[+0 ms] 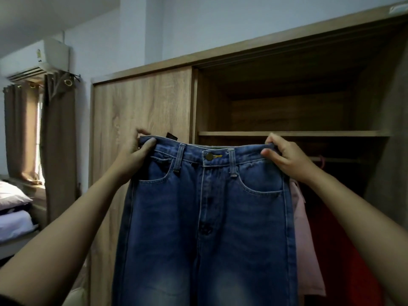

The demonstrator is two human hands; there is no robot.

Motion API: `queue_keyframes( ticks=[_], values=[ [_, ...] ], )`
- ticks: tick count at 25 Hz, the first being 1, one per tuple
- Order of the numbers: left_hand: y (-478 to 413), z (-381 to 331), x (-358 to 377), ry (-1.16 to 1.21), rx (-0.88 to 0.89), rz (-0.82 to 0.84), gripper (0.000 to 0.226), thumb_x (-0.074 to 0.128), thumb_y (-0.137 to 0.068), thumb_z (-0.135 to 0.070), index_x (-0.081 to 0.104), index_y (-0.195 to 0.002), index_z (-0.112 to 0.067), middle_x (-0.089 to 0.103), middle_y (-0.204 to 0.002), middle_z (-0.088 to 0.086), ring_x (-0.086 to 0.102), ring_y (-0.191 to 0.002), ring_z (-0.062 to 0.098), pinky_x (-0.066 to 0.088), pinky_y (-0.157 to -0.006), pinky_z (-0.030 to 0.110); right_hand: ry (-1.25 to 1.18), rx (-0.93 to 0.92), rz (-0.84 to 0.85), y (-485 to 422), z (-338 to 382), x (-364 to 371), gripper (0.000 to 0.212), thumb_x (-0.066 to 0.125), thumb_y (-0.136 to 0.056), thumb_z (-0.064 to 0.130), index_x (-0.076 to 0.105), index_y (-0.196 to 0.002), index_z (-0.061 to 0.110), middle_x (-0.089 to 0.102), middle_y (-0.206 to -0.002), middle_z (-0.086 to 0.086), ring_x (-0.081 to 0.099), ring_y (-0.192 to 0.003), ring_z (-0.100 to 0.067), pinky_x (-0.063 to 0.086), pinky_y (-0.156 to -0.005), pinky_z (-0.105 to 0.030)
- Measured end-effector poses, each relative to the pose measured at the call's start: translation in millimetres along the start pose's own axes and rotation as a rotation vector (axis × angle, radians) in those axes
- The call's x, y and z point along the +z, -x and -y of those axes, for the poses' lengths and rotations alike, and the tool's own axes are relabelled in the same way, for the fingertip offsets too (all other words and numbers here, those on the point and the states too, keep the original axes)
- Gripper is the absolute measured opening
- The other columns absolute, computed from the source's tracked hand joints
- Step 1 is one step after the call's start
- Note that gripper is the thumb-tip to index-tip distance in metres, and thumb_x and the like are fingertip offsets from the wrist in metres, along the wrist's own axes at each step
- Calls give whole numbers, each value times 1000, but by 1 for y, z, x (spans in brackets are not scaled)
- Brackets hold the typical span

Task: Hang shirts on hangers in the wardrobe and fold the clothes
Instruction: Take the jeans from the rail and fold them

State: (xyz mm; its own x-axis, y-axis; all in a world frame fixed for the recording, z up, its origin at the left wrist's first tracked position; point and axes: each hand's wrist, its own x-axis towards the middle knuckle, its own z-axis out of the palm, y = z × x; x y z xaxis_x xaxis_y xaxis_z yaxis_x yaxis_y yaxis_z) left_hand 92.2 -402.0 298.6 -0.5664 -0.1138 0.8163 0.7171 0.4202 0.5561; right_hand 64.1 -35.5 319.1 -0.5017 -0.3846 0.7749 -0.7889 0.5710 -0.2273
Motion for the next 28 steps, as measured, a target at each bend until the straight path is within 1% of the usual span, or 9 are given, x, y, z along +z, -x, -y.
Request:
queue_keyframes(
  ticks=[3,5,8,12,15,18,21,23,28],
  values=[
    [3,8,-6,-159,-90,8,12,53,-95,-21,55,-104,-12,62,-91,6,60,-86,20,53,-79,38,-37,119,126,2,-4,-2,35,66,-82,34,47,-111,28,59,-91,12,57,-79,3,47,-66,-14],
    [1,8,-11,-220,-75,24,16,55,-94,-24,60,-95,-8,64,-89,14,60,-82,22,52,-75,44,-116,210,87,4,-11,0,28,65,-83,35,58,-110,28,66,-97,8,63,-86,-3,54,-72,-25],
    [0,2,-14,-60,-104,102,23,52,-95,-23,53,-98,0,59,-88,13,58,-79,21,49,-68,38,-257,311,41,6,-13,-3,23,56,-88,38,67,-102,22,70,-95,1,67,-88,-13,56,-79,-37],
    [10,7,-8,139,-296,222,18,53,-94,-20,56,-100,-3,66,-83,8,67,-73,17,56,-60,26,-448,426,73,17,-14,13,22,55,-91,31,67,-97,13,73,-88,-2,70,-82,-15,55,-69,-25],
    [-2,23,10,159,-489,34,17,61,-91,-16,64,-91,1,70,-77,13,67,-77,27,57,-62,29,-584,653,-9,6,-9,35,21,57,-92,26,65,-84,8,73,-71,-3,69,-67,-18,53,-60,-24],
    [-26,20,46,-90,-537,-203,18,68,-82,-21,63,-82,-4,67,-84,15,66,-83,28,54,-74,36,-609,838,-101,-28,4,58,20,57,-90,26,62,-94,7,69,-86,-12,65,-73,-23,53,-68,-32],
    [-28,-17,84,-228,-395,-208,18,65,-87,-27,62,-90,-9,63,-88,7,64,-83,19,55,-74,33,-585,782,-141,-55,31,78,21,56,-89,29,61,-82,9,63,-74,-7,59,-66,-19,46,-63,-29],
    [-22,-33,101,-168,-354,-198,25,62,-89,-29,60,-101,-8,64,-96,7,64,-86,17,55,-71,29,-509,737,-147,-61,46,84,23,55,-88,29,59,-73,13,59,-67,-2,56,-63,-15,42,-60,-26],
    [-7,-35,109,73,-417,85,27,57,-89,-33,62,-107,-12,67,-103,8,67,-93,19,56,-85,40,-705,730,-31,-54,59,92,24,53,-93,30,63,-89,9,67,-85,-4,64,-72,-9,50,-62,-21]
  ],
)
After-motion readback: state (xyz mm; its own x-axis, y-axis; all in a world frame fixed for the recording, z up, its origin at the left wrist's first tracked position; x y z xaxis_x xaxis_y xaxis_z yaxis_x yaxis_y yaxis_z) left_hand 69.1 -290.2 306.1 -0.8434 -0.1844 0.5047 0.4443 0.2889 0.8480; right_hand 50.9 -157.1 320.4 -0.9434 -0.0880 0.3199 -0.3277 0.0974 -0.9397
